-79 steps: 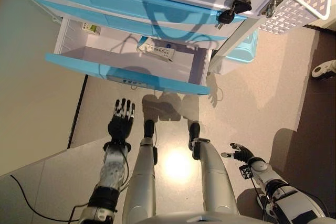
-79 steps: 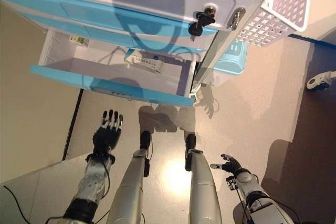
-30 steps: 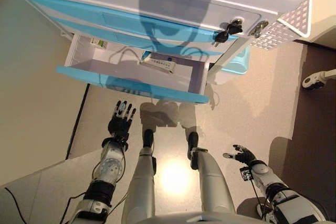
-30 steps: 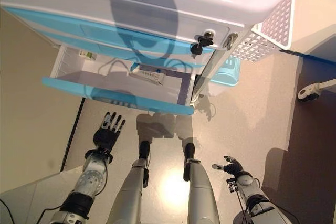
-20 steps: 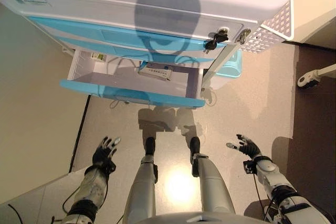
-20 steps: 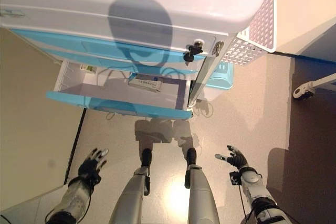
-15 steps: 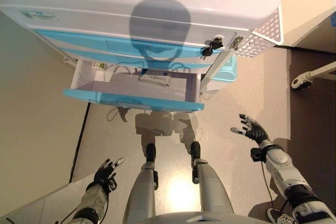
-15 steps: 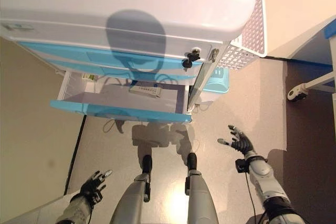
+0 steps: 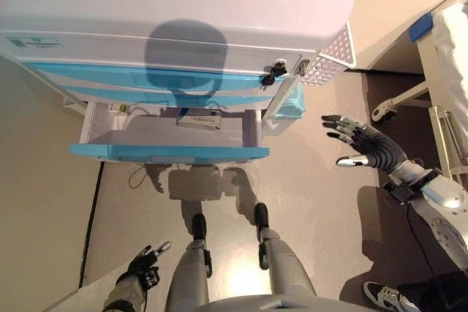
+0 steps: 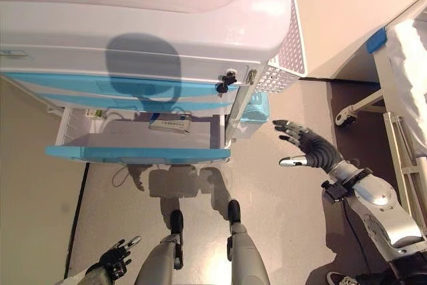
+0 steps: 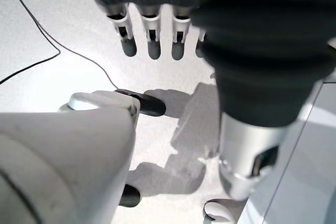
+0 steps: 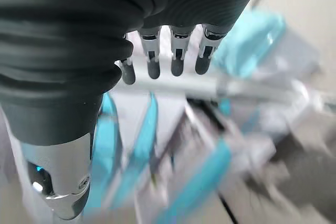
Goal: Open the drawer and pick up the medicine
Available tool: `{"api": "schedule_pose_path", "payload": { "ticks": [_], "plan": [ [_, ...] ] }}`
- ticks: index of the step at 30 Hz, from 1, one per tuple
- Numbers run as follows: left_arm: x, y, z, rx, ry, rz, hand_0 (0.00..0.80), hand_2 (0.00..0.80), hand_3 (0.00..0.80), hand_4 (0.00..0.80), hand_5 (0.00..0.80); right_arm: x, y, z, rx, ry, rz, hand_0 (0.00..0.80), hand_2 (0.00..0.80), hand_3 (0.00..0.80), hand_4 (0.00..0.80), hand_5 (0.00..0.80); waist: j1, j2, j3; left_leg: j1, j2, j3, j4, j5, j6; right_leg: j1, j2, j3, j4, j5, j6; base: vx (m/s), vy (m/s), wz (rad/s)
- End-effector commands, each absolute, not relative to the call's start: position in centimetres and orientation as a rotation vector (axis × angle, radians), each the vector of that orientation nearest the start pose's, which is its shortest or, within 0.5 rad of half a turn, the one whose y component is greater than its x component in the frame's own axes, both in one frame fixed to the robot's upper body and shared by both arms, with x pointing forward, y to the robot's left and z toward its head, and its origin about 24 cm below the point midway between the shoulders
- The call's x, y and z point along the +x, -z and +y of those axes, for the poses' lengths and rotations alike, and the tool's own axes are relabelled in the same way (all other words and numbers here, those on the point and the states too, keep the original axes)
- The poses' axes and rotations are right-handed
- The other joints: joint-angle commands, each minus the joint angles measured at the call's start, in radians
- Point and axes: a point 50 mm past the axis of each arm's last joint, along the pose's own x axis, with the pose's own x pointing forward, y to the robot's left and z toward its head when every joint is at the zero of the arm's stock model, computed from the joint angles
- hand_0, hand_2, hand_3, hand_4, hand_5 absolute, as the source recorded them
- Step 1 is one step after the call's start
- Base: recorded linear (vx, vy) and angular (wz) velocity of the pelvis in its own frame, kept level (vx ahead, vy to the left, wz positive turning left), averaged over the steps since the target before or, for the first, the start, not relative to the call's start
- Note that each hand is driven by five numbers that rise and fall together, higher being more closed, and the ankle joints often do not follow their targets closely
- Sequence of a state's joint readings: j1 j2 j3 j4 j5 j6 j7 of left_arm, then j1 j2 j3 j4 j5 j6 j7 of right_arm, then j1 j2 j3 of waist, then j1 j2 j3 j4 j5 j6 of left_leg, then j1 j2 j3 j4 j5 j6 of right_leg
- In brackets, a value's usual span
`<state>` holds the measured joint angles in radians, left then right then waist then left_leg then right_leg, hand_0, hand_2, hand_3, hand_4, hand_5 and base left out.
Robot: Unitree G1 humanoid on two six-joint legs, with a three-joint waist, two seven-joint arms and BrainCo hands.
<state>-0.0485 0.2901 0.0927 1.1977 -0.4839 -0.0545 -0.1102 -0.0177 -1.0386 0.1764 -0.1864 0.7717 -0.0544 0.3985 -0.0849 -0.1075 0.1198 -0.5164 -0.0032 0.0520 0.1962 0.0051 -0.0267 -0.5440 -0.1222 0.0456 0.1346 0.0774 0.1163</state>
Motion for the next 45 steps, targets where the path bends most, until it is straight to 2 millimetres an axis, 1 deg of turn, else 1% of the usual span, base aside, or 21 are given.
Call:
{"api": "schedule_pose_path", "payload": {
  "ticks": [1, 2, 5, 8, 9, 11, 13, 14, 19, 23, 26, 27, 31, 32, 33, 35, 36, 38, 39, 42, 45],
  "plan": [
    [12.6, 13.5, 28.4, -0.206, -0.397, 0.958, 0.000, 0.000, 0.000, 0.000, 0.000, 25.2, -16.9, -20.3, -0.282, -0.889, -0.050, 0.000, 0.000, 0.000, 0.000, 0.000, 0.042, -0.033, 0.043, -0.009, -0.051, -0.033, -0.026, 0.021, 0.012, 0.031, 0.006, -0.043, 0.011, 0.023, 0.017, 0.000, 0.000, 0.00],
    [12.6, 13.5, 28.4, -0.206, -0.397, 0.958, 0.000, 0.000, 0.000, 0.000, 0.000, 25.2, -16.9, -20.2, -0.282, -0.889, -0.050, 0.000, 0.000, 0.000, 0.000, 0.000, 0.043, -0.033, 0.045, -0.006, -0.051, -0.032, -0.024, 0.018, 0.012, 0.034, 0.006, -0.043, 0.013, 0.021, 0.017, 0.000, 0.000, 0.00],
    [12.9, 13.4, 28.3, -0.193, -0.365, 0.962, 0.000, 0.000, 0.000, 0.000, 0.000, 26.5, -18.2, -18.4, -0.465, -0.987, -0.020, 0.000, 0.000, 0.000, 0.000, 0.000, 0.065, -0.038, 0.052, -0.013, -0.054, -0.037, -0.013, 0.016, 0.009, 0.035, 0.004, -0.050, 0.015, 0.022, 0.016, -0.029, -0.005, 0.06],
    [12.9, 13.4, 28.2, -0.191, -0.366, 0.964, 0.000, 0.000, 0.000, 0.000, 0.000, 27.2, -18.4, -17.9, -0.468, -0.984, -0.032, 0.000, 0.000, 0.000, 0.000, 0.000, 0.068, -0.036, 0.050, -0.019, -0.055, -0.040, -0.010, 0.019, 0.009, 0.030, 0.002, -0.056, 0.016, 0.021, 0.014, -0.008, -0.007, 0.08],
    [12.8, 13.4, 28.5, -0.184, -0.373, 0.968, 0.000, 0.000, 0.000, 0.000, 0.000, 27.8, -18.4, -17.2, -0.472, -0.988, -0.043, 0.000, 0.000, 0.000, 0.000, 0.000, 0.075, -0.035, 0.053, -0.022, -0.055, -0.044, -0.005, 0.020, 0.009, 0.030, 0.001, -0.060, 0.020, 0.019, 0.012, -0.013, -0.014, 0.17],
    [12.8, 13.3, 28.6, -0.175, -0.377, 0.972, 0.000, 0.000, 0.000, 0.000, 0.000, 28.4, -18.2, -16.8, -0.475, -0.979, -0.042, 0.000, 0.000, 0.000, 0.000, 0.000, 0.083, -0.033, 0.057, -0.024, -0.054, -0.048, -0.002, 0.018, 0.009, 0.029, 0.001, -0.065, 0.027, 0.013, 0.010, -0.010, -0.022, 0.07],
    [12.7, 13.3, 28.7, -0.171, -0.378, 0.977, 0.000, 0.000, 0.000, 0.000, 0.000, 28.7, -18.3, -16.5, -0.478, -0.983, -0.050, 0.000, 0.000, 0.000, 0.000, 0.000, 0.085, -0.031, 0.055, -0.026, -0.054, -0.051, -0.001, 0.018, 0.010, 0.028, 0.000, -0.068, 0.028, 0.012, 0.010, -0.003, -0.020, 0.11],
    [12.5, 13.3, 28.8, -0.173, -0.382, 0.976, 0.000, 0.000, 0.000, 0.000, 0.000, 29.2, -18.3, -16.2, -0.450, -0.963, -0.065, 0.000, 0.000, 0.000, 0.000, 0.000, 0.092, -0.028, 0.055, -0.033, -0.054, -0.056, -0.001, 0.022, 0.010, 0.025, -0.001, -0.075, 0.030, 0.010, 0.008, -0.009, -0.022, 0.14],
    [12.0, 13.4, 29.1, -0.175, -0.407, 0.986, 0.000, 0.000, 0.000, 0.000, 0.000, 30.1, -19.3, -14.7, -0.439, -0.948, -0.146, 0.000, 0.000, 0.000, 0.000, 0.000, 0.106, -0.023, 0.056, -0.044, -0.054, -0.069, -0.004, 0.031, 0.010, 0.016, -0.004, -0.089, 0.040, 0.003, 0.004, -0.004, -0.026, 0.14],
    [11.6, 13.5, 29.2, -0.171, -0.420, 0.993, 0.000, 0.000, 0.000, 0.000, 0.000, 30.6, -20.7, -14.5, -0.423, -0.894, -0.231, 0.000, 0.000, 0.000, 0.000, 0.000, 0.112, -0.020, 0.051, -0.047, -0.053, -0.079, -0.011, 0.036, 0.011, 0.013, -0.005, -0.099, 0.046, -0.003, 0.003, 0.013, -0.021, 0.13],
    [11.5, 13.5, 29.3, -0.168, -0.427, 0.993, 0.000, 0.000, 0.000, 0.000, 0.000, 30.8, -21.0, -14.6, -0.426, -0.865, -0.255, 0.000, 0.000, 0.000, 0.000, 0.000, 0.115, -0.019, 0.050, -0.048, -0.054, -0.082, -0.014, 0.038, 0.012, 0.010, -0.005, -0.104, 0.052, -0.006, 0.003, 0.012, -0.012, 0.07],
    [11.5, 13.5, 29.2, -0.163, -0.421, 0.997, 0.000, 0.000, 0.000, 0.000, 0.000, 31.4, -21.1, -14.7, -0.417, -0.823, -0.267, 0.000, 0.000, 0.000, 0.000, 0.000, 0.119, -0.016, 0.051, -0.050, -0.054, -0.087, -0.019, 0.042, 0.012, 0.007, -0.007, -0.107, 0.055, -0.008, 0.001, 0.000, 0.000, 0.00],
    [12.1, 13.5, 28.8, -0.153, -0.401, 0.993, 0.000, 0.000, 0.000, 0.000, 0.000, 33.1, -20.1, -14.6, -0.392, -0.735, -0.238, 0.000, 0.000, 0.000, 0.000, 0.000, 0.130, -0.011, 0.058, -0.053, -0.055, -0.096, -0.022, 0.047, 0.011, 0.002, -0.011, -0.117, 0.069, -0.015, -0.002, 0.003, -0.013, 0.06],
    [12.1, 13.5, 28.8, -0.153, -0.401, 0.993, 0.000, 0.000, 0.000, 0.000, 0.000, 33.1, -20.1, -14.6, -0.392, -0.735, -0.238, 0.000, 0.000, 0.000, 0.000, 0.000, 0.130, -0.011, 0.058, -0.053, -0.055, -0.096, -0.022, 0.047, 0.011, 0.002, -0.011, -0.117, 0.069, -0.015, -0.002, -0.006, -0.021, 0.14],
    [12.5, 13.5, 28.5, -0.155, -0.394, 0.989, 0.000, 0.000, 0.000, 0.000, 0.000, 34.4, -19.2, -14.4, -0.331, -0.666, -0.209, 0.000, 0.000, 0.000, 0.000, 0.000, 0.139, -0.006, 0.065, -0.055, -0.055, -0.099, -0.021, 0.049, 0.011, 0.000, -0.011, -0.119, 0.073, -0.018, -0.005, -0.007, -0.019, 0.13],
    [12.9, 13.4, 28.4, -0.148, -0.388, 0.980, 0.000, 0.000, 0.000, 0.000, 0.000, 35.5, -18.8, -14.2, -0.298, -0.605, -0.192, 0.000, 0.000, 0.000, 0.000, 0.000, 0.145, -0.001, 0.073, -0.058, -0.056, -0.102, -0.019, 0.051, 0.012, -0.001, -0.012, -0.122, 0.075, -0.020, -0.007, -0.005, -0.012, 0.03],
    [13.1, 13.3, 28.4, -0.143, -0.386, 0.979, 0.000, 0.000, 0.000, 0.000, 0.000, 36.3, -18.2, -14.3, -0.245, -0.553, -0.167, 0.000, 0.000, 0.000, 0.000, 0.000, 0.150, 0.000, 0.078, -0.059, -0.056, -0.103, -0.019, 0.052, 0.011, -0.001, -0.012, -0.123, 0.077, -0.021, -0.009, -0.007, -0.020, 0.04],
    [13.1, 13.3, 28.5, -0.142, -0.390, 0.983, 0.000, 0.000, 0.000, 0.000, 0.000, 36.7, -18.1, -13.8, -0.222, -0.541, -0.163, 0.000, 0.000, 0.000, 0.000, 0.000, 0.152, 0.002, 0.081, -0.060, -0.056, -0.104, -0.018, 0.053, 0.011, -0.002, -0.012, -0.124, 0.080, -0.022, -0.009, -0.007, -0.016, 0.06],
    [13.6, 13.1, 28.6, -0.133, -0.394, 0.978, 0.000, 0.000, 0.000, 0.000, 0.000, 37.8, -17.5, -13.4, -0.132, -0.470, -0.134, 0.000, 0.000, 0.000, 0.000, 0.000, 0.157, 0.005, 0.090, -0.063, -0.055, -0.106, -0.017, 0.056, 0.010, -0.006, -0.012, -0.129, 0.084, -0.025, -0.012, -0.011, -0.019, 0.05],
    [14.1, 12.9, 28.6, -0.127, -0.406, 0.969, 0.000, 0.000, 0.000, 0.000, 0.000, 38.7, -17.2, -12.4, -0.097, -0.416, -0.122, 0.000, 0.000, 0.000, 0.000, 0.000, 0.162, 0.009, 0.099, -0.066, -0.054, -0.107, -0.017, 0.057, 0.010, -0.009, -0.012, -0.132, 0.087, -0.027, -0.014, -0.007, -0.022, 0.10],
    [14.3, 12.9, 28.5, -0.130, -0.409, 0.966, 0.000, 0.000, 0.000, 0.000, 0.000, 39.1, -16.8, -12.2, -0.055, -0.370, -0.112, 0.000, 0.000, 0.000, 0.000, 0.000, 0.164, 0.014, 0.105, -0.070, -0.054, -0.109, -0.015, 0.060, 0.010, -0.014, -0.012, -0.134, 0.092, -0.027, -0.016, -0.007, -0.010, 0.07]
  ]
}}
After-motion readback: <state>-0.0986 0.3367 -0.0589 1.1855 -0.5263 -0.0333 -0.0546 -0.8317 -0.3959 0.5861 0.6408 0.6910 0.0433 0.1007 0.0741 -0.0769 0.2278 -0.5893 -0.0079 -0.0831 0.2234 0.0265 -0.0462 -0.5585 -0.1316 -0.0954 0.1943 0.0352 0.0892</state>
